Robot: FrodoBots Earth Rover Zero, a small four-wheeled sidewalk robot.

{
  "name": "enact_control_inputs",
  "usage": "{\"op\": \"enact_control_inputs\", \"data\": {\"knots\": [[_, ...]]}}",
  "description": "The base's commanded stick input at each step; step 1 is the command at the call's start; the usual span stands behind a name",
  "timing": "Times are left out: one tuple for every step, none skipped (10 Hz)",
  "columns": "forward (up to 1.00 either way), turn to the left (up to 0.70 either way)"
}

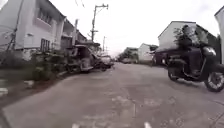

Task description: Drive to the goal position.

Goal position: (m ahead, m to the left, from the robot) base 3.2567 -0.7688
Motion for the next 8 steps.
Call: {"op": "enact_control_inputs", "data": {"knots": [[0.7, -0.2], [0.7, -0.35], [0.7, -0.14], [0.7, -0.19], [0.7, -0.19], [0.7, -0.02], [0.7, 0.04], [0.7, 0.1]]}}
